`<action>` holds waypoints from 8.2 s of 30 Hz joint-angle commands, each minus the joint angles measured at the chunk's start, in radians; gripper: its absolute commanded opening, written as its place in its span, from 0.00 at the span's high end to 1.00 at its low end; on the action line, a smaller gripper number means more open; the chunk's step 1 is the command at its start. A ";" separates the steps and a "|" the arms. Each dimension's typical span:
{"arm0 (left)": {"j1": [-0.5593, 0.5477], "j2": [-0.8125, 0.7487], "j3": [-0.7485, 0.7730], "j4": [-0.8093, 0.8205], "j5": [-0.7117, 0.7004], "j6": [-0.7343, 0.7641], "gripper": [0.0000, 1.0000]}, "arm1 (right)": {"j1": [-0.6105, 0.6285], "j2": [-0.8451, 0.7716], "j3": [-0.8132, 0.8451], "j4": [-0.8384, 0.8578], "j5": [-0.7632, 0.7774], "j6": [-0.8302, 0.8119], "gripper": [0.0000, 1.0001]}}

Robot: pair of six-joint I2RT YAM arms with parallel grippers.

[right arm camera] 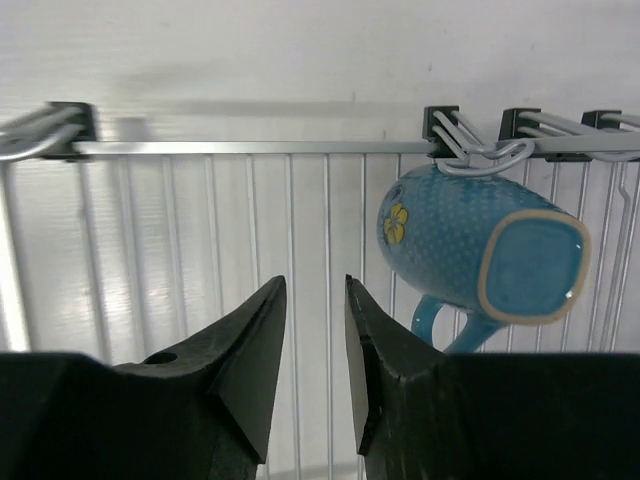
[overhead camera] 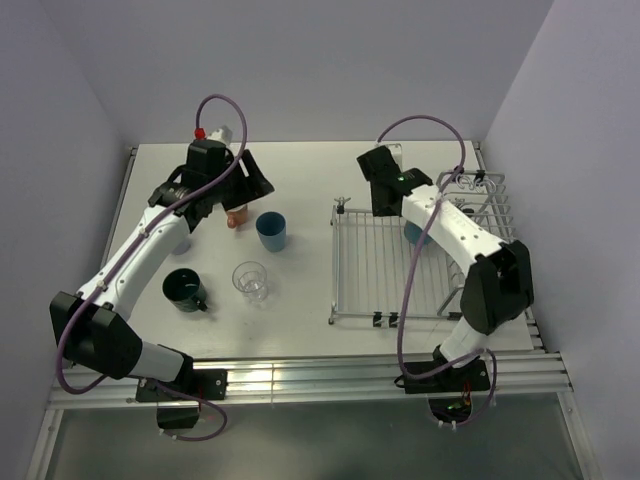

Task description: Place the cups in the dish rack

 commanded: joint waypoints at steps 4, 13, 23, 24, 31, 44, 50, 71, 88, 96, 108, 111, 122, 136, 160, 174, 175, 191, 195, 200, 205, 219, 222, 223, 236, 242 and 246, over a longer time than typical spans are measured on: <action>-0.026 -0.025 -0.013 -0.124 -0.225 0.039 0.33 | 0.035 -0.145 0.022 0.027 -0.091 0.000 0.61; -0.042 0.048 -0.073 -0.132 -0.302 0.037 0.36 | 0.064 -0.203 0.023 0.042 -0.138 0.008 0.60; -0.050 0.182 -0.078 -0.095 -0.310 0.030 0.37 | 0.076 -0.206 0.008 0.056 -0.152 0.011 0.60; -0.052 0.192 -0.079 -0.081 -0.307 0.027 0.37 | 0.076 -0.208 0.004 0.056 -0.154 0.011 0.60; -0.059 0.297 -0.084 -0.035 -0.291 0.007 0.47 | 0.076 -0.212 0.002 0.054 -0.149 0.009 0.60; -0.058 0.240 0.000 -0.090 -0.305 0.028 1.00 | 0.076 -0.249 0.004 0.051 -0.151 0.009 0.60; 0.077 0.038 -0.022 0.099 0.184 -0.002 1.00 | 0.076 -0.300 0.002 0.076 -0.178 0.012 0.59; 0.086 0.088 -0.392 1.631 0.930 -0.727 1.00 | 0.076 -0.559 -0.185 0.593 -0.902 0.161 0.01; -0.015 0.203 -0.334 1.806 0.899 -0.846 1.00 | 0.078 -0.502 -0.260 0.824 -1.116 0.287 0.01; -0.027 0.243 -0.316 1.899 0.889 -0.922 1.00 | 0.079 -0.505 -0.277 0.828 -1.103 0.291 0.09; -0.036 0.255 -0.339 1.918 0.876 -0.926 0.68 | 0.079 -0.527 -0.265 0.780 -0.998 0.305 1.00; -0.030 0.217 -0.348 1.815 0.858 -0.850 0.47 | 0.079 -0.554 -0.240 0.700 -0.921 0.271 1.00; 0.170 -0.072 -0.379 1.131 0.602 -0.439 0.31 | 0.030 -0.617 -0.121 0.346 -0.666 0.146 1.00; 0.218 -0.140 -0.083 0.313 0.295 -0.081 0.30 | -0.014 -0.256 0.088 -0.113 -0.184 -0.040 1.00; 0.238 -0.171 -0.081 0.235 0.318 -0.023 0.29 | -0.088 0.044 0.145 -0.127 -0.212 -0.078 1.00; 0.249 -0.176 -0.096 0.235 0.310 -0.026 0.30 | -0.099 0.071 0.112 -0.119 -0.203 -0.077 0.96; 0.251 -0.177 -0.099 0.236 0.309 -0.026 0.29 | -0.100 0.073 0.109 -0.114 -0.203 -0.077 0.95; 0.251 -0.166 -0.099 0.235 0.306 -0.029 0.29 | -0.108 0.084 0.065 -0.104 -0.221 -0.078 0.91; 0.251 -0.163 -0.099 0.230 0.307 -0.029 0.29 | -0.108 0.096 0.059 -0.104 -0.211 -0.075 0.89; 0.251 -0.162 -0.098 0.230 0.307 -0.029 0.29 | -0.108 0.101 0.059 -0.102 -0.204 -0.071 0.64; 0.251 -0.159 -0.098 0.232 0.310 -0.030 0.29 | -0.108 0.099 0.054 -0.097 -0.201 -0.068 0.41; 0.251 -0.153 -0.092 0.221 0.312 -0.029 0.29 | -0.108 0.104 0.056 -0.094 -0.191 -0.072 0.17; 0.251 -0.148 -0.090 0.221 0.313 -0.027 0.29 | -0.108 0.105 0.063 -0.094 -0.191 -0.072 0.16; 0.251 -0.146 -0.090 0.220 0.313 -0.029 0.29 | -0.108 0.105 0.066 -0.093 -0.191 -0.071 0.16; 0.251 -0.143 -0.081 0.210 0.312 -0.024 0.29 | -0.108 0.113 0.079 -0.125 -0.197 -0.078 0.48; 0.251 -0.143 -0.081 0.206 0.309 -0.024 0.29 | -0.108 0.072 0.086 -0.153 -0.209 -0.084 0.54; 0.251 -0.143 -0.085 0.213 0.312 -0.027 0.29 | -0.108 0.055 0.077 -0.163 -0.212 -0.086 0.56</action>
